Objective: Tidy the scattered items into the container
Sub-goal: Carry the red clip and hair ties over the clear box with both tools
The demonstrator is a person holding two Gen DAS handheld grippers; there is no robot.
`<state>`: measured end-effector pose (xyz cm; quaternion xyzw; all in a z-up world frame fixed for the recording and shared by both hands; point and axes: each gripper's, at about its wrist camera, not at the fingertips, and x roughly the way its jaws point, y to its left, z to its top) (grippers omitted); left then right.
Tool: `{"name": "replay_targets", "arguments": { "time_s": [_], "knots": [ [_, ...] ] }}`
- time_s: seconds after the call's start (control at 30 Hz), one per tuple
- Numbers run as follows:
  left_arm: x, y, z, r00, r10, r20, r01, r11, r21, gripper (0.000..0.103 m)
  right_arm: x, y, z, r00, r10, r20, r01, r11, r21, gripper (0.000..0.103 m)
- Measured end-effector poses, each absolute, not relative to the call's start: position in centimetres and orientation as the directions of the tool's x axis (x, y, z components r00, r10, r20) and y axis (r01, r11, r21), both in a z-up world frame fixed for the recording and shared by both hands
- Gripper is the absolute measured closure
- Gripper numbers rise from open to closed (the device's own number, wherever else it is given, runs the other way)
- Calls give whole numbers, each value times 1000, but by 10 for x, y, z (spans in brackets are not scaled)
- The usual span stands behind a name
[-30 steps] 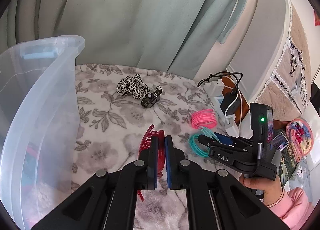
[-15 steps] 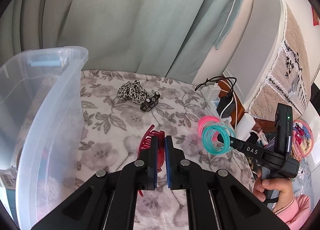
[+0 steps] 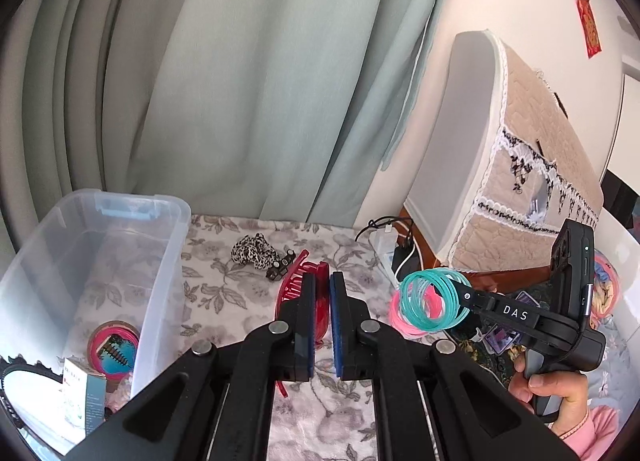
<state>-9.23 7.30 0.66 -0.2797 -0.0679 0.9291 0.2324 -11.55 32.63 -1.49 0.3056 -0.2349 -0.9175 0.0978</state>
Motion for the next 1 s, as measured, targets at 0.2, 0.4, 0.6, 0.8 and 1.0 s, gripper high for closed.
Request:
{"name": "replay_targets", "arguments": {
  "time_s": [0.2,0.4,0.6,0.8,1.0],
  "knots": [
    [-66,56,36,-775,474,-418,-396,-879,-264,97,-90,309,25,-828,-334,-451,98,-877,471,97],
    [-44,36,55,-808,471,-355,-389,-878,-278,97,-70,286,55,-845,-355,-400,158,-881,446,97],
    [-25,8,70,-846,440,-300,-359,-887,-290,97,-58,254,79,-843,-396,-365,234,-880,414,97],
    [-12,-28,78,-881,394,-262,-306,-897,-321,97,-56,215,94,-826,-443,-349,304,-871,385,97],
    [-6,-62,78,-910,339,-237,-246,-905,-348,97,-62,168,100,-787,-504,-355,383,-851,358,97]
  ]
}}
